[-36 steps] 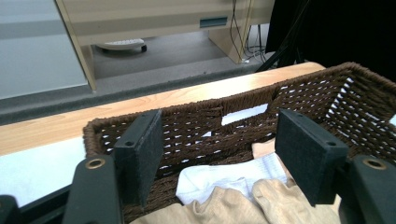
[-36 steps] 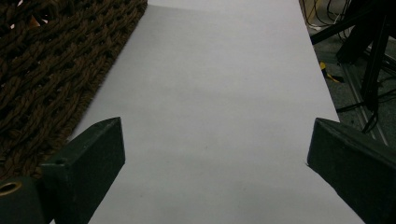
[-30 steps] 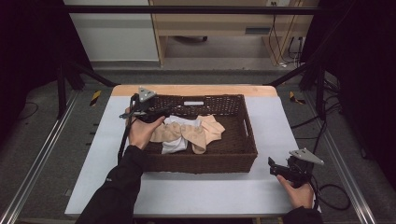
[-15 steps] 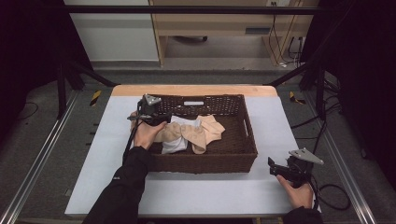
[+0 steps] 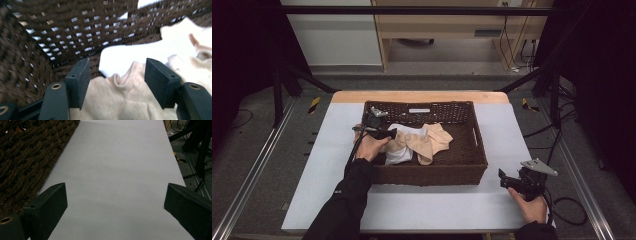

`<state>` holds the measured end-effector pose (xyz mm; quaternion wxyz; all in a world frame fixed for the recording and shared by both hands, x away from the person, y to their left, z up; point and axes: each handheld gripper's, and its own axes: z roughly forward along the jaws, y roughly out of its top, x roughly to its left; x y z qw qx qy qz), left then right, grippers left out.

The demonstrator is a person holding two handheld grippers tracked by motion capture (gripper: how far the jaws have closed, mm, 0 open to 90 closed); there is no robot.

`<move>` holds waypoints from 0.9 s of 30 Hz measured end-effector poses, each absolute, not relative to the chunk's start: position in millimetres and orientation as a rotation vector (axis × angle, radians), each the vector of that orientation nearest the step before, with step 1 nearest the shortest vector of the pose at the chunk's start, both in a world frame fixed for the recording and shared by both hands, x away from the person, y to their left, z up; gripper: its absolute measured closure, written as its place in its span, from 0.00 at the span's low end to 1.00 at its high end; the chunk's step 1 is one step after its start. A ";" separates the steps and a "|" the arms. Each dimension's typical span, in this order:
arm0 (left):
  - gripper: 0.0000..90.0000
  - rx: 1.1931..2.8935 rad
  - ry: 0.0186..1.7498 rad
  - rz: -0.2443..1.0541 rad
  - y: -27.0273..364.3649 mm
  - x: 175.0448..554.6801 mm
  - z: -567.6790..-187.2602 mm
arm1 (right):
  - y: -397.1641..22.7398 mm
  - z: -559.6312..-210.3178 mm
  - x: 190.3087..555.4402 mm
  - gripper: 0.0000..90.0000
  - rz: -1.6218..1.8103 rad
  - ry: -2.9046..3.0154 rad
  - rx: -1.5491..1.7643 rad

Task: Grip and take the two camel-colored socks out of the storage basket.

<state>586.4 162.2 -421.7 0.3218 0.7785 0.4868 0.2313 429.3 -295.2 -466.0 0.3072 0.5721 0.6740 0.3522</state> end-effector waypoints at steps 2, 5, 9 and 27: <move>0.40 2.052 1.283 0.600 162.5 587.0 -423.1 | -295.0 -466.0 429.1 0.06 0.933 1.783 1.515; 0.40 2.091 1.270 0.619 161.6 587.0 -425.3 | -295.1 -466.2 429.3 0.06 0.932 1.784 1.515; 0.39 2.130 1.258 0.627 159.6 586.5 -427.7 | -294.7 -466.4 429.4 0.06 0.929 1.789 1.518; 0.26 2.239 1.261 0.523 154.5 589.9 -445.4 | -294.9 -467.2 429.9 0.06 0.926 1.800 1.516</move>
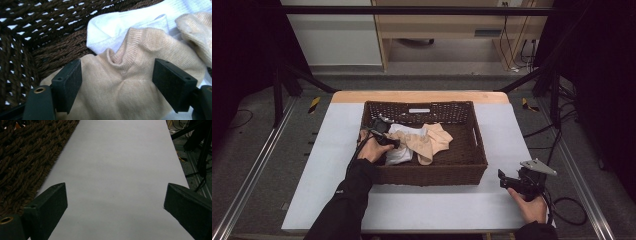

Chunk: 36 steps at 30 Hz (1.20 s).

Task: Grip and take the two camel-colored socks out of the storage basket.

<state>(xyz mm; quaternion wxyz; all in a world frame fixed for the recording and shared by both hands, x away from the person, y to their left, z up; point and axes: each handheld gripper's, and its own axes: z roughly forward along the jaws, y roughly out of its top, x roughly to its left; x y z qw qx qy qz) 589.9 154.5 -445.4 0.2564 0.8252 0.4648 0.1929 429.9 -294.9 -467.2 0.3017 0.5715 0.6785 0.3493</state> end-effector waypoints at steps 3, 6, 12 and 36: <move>0.31 2.221 1.277 0.484 155.4 589.7 -446.5 | -294.9 -467.1 429.9 0.06 0.928 1.799 1.516; 0.40 2.208 1.275 0.432 156.7 588.7 -446.2 | -294.9 -467.1 429.9 0.06 0.927 1.799 1.517; 0.62 2.203 1.275 0.363 157.2 586.6 -445.3 | -294.8 -467.0 429.8 0.06 0.927 1.799 1.518; 0.90 1.956 1.119 0.521 169.8 566.3 -405.1 | -295.4 -466.9 430.1 0.06 0.918 1.793 1.529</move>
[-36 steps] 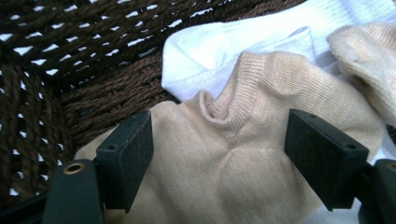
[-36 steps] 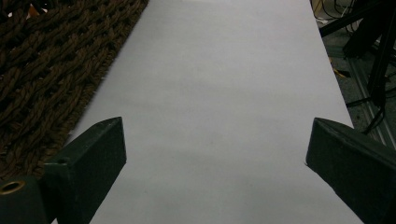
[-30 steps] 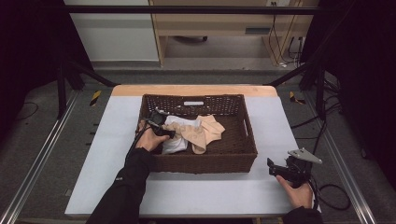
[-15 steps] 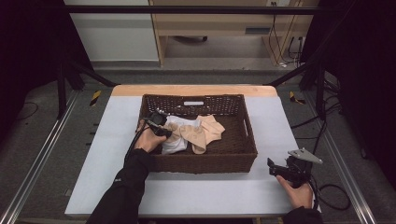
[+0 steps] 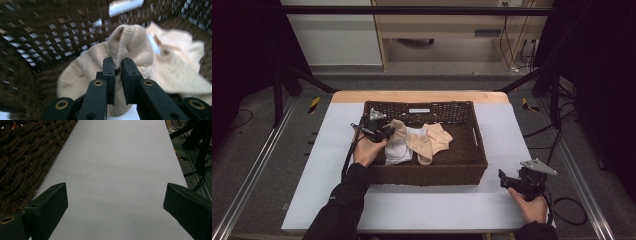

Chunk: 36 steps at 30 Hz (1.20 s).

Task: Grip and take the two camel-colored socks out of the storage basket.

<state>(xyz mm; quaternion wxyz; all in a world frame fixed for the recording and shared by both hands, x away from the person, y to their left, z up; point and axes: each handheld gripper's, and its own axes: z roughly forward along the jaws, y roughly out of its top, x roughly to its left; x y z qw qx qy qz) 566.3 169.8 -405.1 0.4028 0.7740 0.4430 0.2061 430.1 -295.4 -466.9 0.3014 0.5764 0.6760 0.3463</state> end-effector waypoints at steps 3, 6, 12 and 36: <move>0.90 1.884 1.104 0.534 176.4 562.8 -396.0 | -295.2 -466.9 429.9 0.06 0.918 1.796 1.528; 0.91 1.804 1.085 0.529 182.5 557.4 -384.7 | -295.3 -466.8 430.0 0.06 0.919 1.794 1.528; 0.91 1.712 1.016 0.568 186.8 542.6 -358.7 | -295.7 -466.8 429.9 0.06 0.918 1.792 1.525; 0.90 1.492 0.884 0.634 237.4 480.8 -300.9 | -296.3 -467.0 430.0 0.06 0.906 1.788 1.530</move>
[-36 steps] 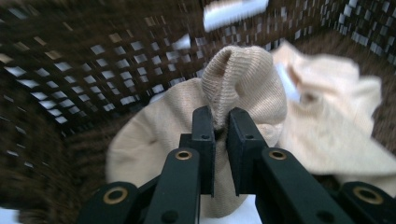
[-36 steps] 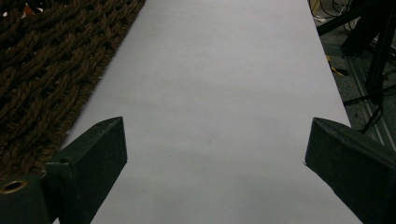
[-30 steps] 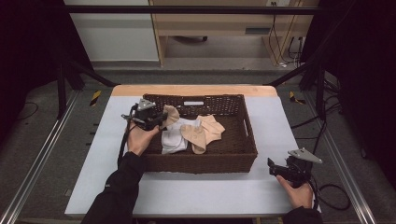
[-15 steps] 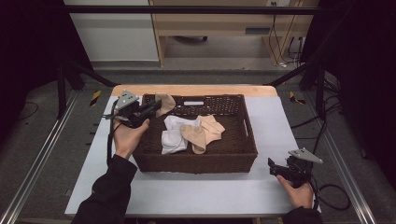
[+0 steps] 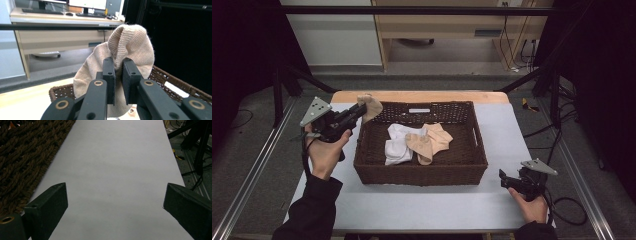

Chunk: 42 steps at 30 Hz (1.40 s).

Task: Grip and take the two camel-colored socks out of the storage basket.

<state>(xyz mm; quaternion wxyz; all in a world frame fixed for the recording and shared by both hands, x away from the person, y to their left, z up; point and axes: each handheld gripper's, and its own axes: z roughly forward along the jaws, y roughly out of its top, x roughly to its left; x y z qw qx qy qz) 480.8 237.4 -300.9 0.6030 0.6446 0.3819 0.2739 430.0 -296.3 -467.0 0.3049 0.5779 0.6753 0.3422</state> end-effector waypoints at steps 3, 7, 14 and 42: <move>0.90 1.472 0.872 0.637 245.6 472.5 -299.1 | -296.6 -466.9 429.9 0.06 0.907 1.787 1.533; 0.90 1.444 0.876 0.661 259.4 462.0 -300.5 | -297.0 -466.9 429.9 0.06 0.907 1.787 1.533; 0.90 1.393 0.916 0.699 292.2 447.2 -304.2 | -296.8 -466.7 429.6 0.06 0.908 1.787 1.536; 0.90 1.548 1.207 0.720 330.5 458.8 -385.2 | -295.2 -466.1 425.3 0.07 0.914 1.797 1.524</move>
